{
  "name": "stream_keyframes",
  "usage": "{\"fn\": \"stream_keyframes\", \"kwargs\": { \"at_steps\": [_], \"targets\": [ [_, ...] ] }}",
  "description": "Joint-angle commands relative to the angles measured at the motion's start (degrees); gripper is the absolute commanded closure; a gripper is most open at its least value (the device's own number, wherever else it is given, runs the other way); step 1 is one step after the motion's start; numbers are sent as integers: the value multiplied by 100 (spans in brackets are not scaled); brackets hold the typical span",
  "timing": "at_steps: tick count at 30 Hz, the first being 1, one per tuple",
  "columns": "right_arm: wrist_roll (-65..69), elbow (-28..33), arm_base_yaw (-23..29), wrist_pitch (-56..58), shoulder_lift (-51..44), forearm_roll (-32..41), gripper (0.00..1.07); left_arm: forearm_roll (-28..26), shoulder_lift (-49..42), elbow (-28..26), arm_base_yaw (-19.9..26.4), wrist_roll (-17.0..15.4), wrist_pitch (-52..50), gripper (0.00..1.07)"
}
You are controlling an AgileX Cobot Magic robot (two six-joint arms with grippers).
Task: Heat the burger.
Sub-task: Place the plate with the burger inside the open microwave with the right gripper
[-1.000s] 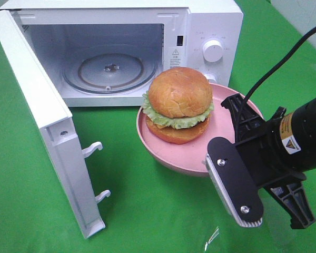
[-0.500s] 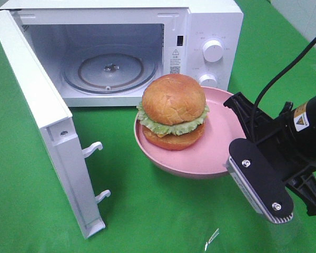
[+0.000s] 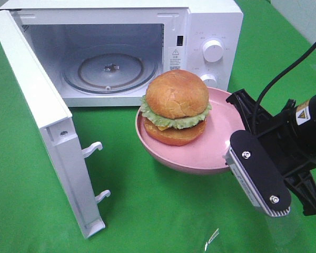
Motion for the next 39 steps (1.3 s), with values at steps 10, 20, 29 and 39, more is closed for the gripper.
{"fn": "stream_keyframes", "kwargs": {
  "at_steps": [10,20,29,39],
  "targets": [
    [97,-298,189,-619,338,143,105,-11,-86,0,-52,-6,-97,8],
    [264,-911,476,-659,974,166,105,-11,-86,0,-52,-6,-97,8],
    [550,-1473,751,-676,1576,166,105,-11,-86,0,-52,-6,-97,8],
    [905,-2246,854,-688,2240,166,104,-11,-86,0,-52,-6,-97,8]
  ]
}}
